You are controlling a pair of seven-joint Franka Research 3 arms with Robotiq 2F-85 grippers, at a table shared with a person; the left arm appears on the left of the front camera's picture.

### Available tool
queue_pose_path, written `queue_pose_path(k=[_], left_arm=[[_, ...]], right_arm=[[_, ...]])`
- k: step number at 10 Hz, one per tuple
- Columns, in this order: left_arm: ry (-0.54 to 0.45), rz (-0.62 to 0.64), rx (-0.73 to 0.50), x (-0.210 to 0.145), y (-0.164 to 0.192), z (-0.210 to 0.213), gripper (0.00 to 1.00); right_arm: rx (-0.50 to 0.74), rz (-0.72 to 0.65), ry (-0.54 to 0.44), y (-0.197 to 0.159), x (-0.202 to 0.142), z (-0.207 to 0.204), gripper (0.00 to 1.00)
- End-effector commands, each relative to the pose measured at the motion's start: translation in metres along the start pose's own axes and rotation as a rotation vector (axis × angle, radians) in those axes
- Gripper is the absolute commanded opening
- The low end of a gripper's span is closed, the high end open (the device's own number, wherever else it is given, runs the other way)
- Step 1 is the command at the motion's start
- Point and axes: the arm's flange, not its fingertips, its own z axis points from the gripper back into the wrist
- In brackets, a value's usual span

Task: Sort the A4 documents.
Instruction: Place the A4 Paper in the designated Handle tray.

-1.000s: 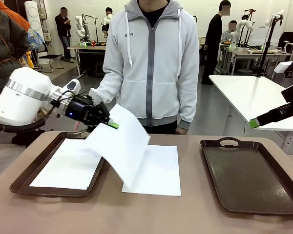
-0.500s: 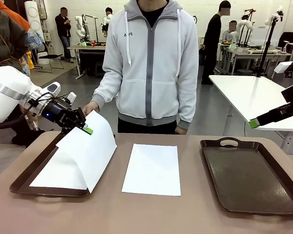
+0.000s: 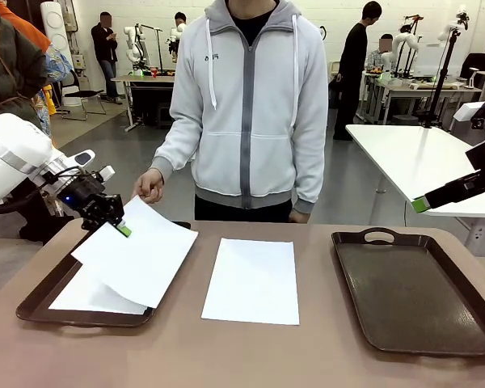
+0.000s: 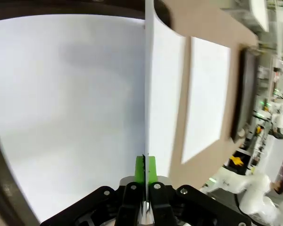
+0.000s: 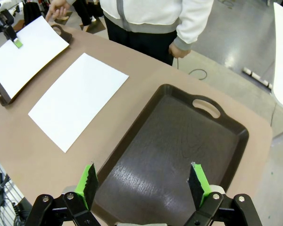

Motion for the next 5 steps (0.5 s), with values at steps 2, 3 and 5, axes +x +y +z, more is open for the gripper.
queue_pose_path(k=[2, 3, 5], left_arm=[[-0.005, 0.055, 0.12, 0.005, 0.01, 0.002, 0.01], [-0.002, 0.062, 0.121, 0.005, 0.014, -0.003, 0.01], [-0.003, 0.074, 0.121, 0.003, 0.022, -0.009, 0.01]], right_arm=[[0.006, -0.001, 0.001, 0.0, 0.0, -0.001, 1.0], [0.006, -0.001, 0.001, 0.0, 0.0, -0.001, 1.0], [0.006, -0.001, 0.001, 0.0, 0.0, -0.001, 1.0]])
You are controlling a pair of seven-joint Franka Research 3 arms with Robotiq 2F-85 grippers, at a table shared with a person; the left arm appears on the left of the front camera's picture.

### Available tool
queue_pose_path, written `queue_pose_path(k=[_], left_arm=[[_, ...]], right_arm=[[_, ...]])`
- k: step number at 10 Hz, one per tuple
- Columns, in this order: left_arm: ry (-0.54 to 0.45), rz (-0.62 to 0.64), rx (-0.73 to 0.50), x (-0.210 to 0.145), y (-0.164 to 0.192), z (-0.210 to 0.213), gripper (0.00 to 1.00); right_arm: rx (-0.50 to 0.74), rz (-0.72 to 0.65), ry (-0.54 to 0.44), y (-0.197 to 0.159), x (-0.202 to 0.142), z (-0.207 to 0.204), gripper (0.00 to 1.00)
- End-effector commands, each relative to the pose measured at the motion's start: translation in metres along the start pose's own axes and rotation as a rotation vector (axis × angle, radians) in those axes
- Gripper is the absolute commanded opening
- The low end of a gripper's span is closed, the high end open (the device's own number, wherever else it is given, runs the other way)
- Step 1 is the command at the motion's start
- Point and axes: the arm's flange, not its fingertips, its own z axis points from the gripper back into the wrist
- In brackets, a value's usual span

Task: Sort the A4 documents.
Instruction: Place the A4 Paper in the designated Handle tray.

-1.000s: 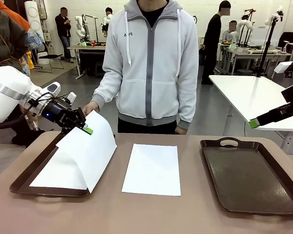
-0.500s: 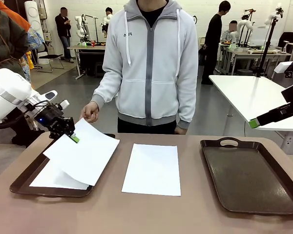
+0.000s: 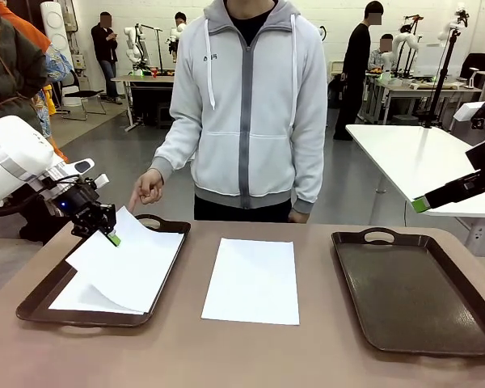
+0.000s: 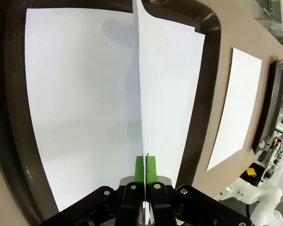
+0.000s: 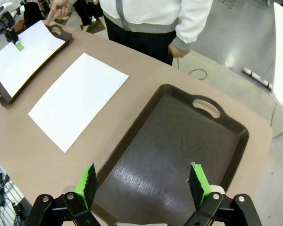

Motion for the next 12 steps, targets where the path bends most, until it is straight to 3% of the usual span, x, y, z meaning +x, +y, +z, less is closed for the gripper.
queue_pose_path(k=[1, 6, 7, 8, 9, 10, 11, 12], left_arm=[[-0.023, 0.043, 0.032, -0.001, 0.004, -0.005, 0.01], [-0.042, 0.097, 0.137, -0.01, 0.012, -0.011, 0.01], [-0.042, 0.092, 0.142, -0.01, 0.013, -0.01, 0.21], [-0.041, 0.086, 0.147, -0.01, 0.014, -0.009, 0.21], [-0.041, 0.082, 0.156, -0.01, 0.013, -0.007, 0.41], [-0.044, 0.076, 0.167, -0.01, 0.012, -0.004, 0.24], [-0.043, 0.07, 0.208, -0.011, 0.012, 0.001, 0.6], [-0.059, 0.065, 0.239, -0.013, 0.01, 0.009, 0.44]], right_arm=[[0.006, -0.001, 0.001, 0.0, 0.0, -0.001, 1.0], [0.006, -0.001, 0.001, 0.0, 0.0, -0.001, 1.0], [0.006, -0.001, 0.001, 0.0, 0.0, -0.001, 1.0], [0.006, -0.001, 0.001, 0.0, 0.0, -0.001, 1.0], [0.006, -0.001, 0.001, 0.0, 0.0, -0.001, 1.0], [0.006, -0.001, 0.001, 0.0, 0.0, -0.001, 1.0], [0.006, -0.001, 0.001, 0.0, 0.0, -0.001, 1.0], [0.006, -0.001, 0.001, 0.0, 0.0, -0.001, 1.0]])
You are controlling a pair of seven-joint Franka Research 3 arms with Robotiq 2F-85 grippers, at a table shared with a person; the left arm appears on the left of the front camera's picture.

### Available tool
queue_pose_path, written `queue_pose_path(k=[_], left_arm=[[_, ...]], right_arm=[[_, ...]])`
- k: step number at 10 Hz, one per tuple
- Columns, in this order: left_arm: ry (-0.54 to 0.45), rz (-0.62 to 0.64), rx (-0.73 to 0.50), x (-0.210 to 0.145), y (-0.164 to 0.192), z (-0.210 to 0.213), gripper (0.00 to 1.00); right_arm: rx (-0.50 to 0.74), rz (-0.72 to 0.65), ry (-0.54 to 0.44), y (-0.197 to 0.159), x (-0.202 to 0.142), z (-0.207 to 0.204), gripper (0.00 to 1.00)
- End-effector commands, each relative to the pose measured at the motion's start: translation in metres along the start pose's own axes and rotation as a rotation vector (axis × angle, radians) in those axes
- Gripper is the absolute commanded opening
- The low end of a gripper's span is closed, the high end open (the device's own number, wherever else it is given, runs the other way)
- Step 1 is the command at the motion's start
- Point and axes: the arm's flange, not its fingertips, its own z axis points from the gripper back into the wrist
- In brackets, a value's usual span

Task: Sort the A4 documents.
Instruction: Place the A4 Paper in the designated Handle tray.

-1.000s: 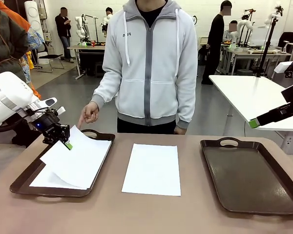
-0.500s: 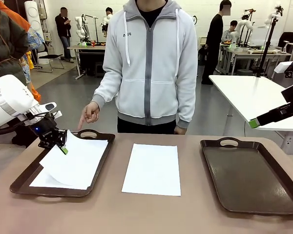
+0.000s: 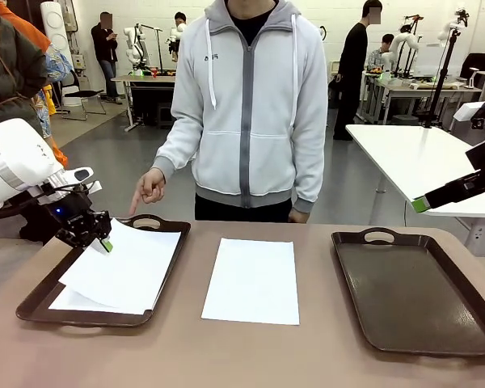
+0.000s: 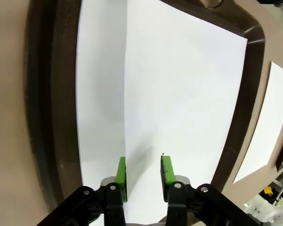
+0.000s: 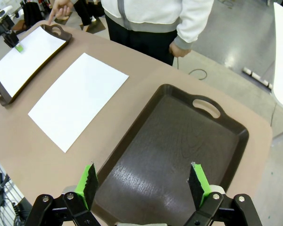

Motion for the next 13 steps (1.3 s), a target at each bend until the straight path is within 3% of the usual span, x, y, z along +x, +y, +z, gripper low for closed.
queue_pose_path(k=[1, 2, 3, 4, 5, 8, 9, 13], left_arm=[[-0.037, 0.015, 0.088, -0.0084, -0.0034, 0.0162, 0.8], [-0.054, 0.015, 0.121, -0.0104, -0.0046, 0.021, 0.63], [-0.057, 0.005, 0.131, -0.0119, -0.0074, 0.0226, 1.0], [-0.057, -0.003, 0.127, -0.013, -0.0094, 0.0225, 0.83], [-0.054, -0.015, 0.127, -0.0137, -0.0089, 0.0211, 1.0], [-0.072, 0.043, 0.034, -0.0165, -0.012, 0.0238, 1.0], [-0.042, -0.019, 0.095, -0.0094, -0.0079, 0.0217, 1.0], [-0.042, -0.019, 0.095, -0.0094, -0.0079, 0.0217, 1.0]], right_arm=[[0.006, -0.001, 0.001, -0.0003, -0.0004, -0.0013, 1.0], [0.006, -0.001, 0.001, -0.0003, -0.0004, -0.0013, 1.0], [0.006, -0.001, 0.001, -0.0003, -0.0004, -0.0013, 1.0], [0.006, -0.001, 0.001, -0.0003, -0.0004, -0.0013, 1.0], [0.006, -0.001, 0.001, -0.0003, -0.0004, -0.0013, 1.0], [0.006, -0.001, 0.001, -0.0003, -0.0004, -0.0013, 1.0], [0.006, -0.001, 0.001, -0.0003, -0.0004, -0.0013, 1.0], [0.006, -0.001, 0.001, -0.0003, -0.0004, -0.0013, 1.0]])
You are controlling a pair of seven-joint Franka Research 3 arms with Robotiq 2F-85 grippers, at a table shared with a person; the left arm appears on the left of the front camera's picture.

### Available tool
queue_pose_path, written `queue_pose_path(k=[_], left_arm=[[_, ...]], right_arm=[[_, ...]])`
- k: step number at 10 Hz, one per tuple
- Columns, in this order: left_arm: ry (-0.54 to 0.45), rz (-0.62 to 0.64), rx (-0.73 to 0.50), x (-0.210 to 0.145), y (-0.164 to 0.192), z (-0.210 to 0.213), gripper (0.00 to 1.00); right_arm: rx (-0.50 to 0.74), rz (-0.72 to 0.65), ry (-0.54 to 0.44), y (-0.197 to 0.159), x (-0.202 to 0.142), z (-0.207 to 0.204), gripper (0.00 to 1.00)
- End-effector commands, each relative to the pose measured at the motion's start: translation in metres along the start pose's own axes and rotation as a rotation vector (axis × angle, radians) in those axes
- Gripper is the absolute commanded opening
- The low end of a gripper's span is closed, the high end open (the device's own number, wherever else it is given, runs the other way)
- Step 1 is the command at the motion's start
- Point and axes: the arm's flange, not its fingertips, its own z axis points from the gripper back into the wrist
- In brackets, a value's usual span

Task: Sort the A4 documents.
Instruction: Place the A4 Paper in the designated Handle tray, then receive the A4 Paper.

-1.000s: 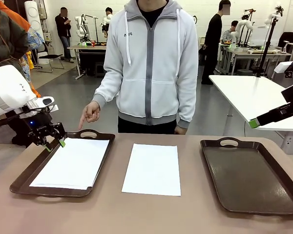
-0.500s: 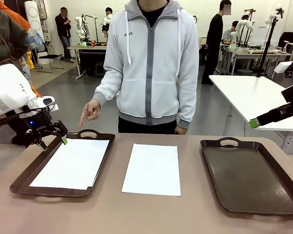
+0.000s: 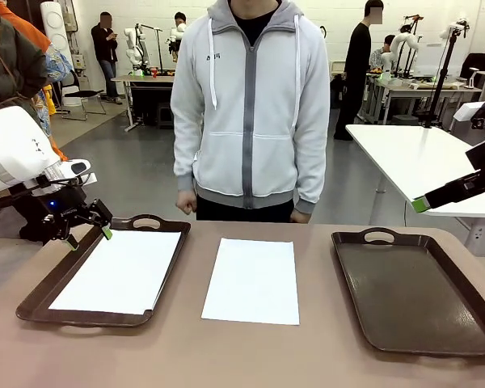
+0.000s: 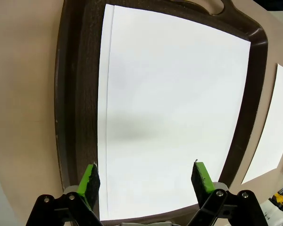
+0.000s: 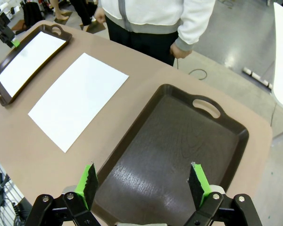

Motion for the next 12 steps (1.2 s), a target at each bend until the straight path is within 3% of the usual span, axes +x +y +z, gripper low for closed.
queue_pose_path(k=[1, 11, 12], left_arm=[[0.001, -0.01, 0.011, 0.001, 0.001, 0.0, 1.0], [0.0, 0.0, 0.0, 0.0, 0.0, 0.0, 1.0], [-0.024, -0.121, 0.068, 0.001, -0.017, 0.014, 1.0]], right_arm=[[0.006, -0.001, 0.001, 0.0, 0.0, -0.001, 1.0], [0.006, -0.001, 0.001, 0.0, 0.0, -0.001, 1.0], [0.006, -0.001, 0.001, 0.0, 0.0, -0.001, 1.0]])
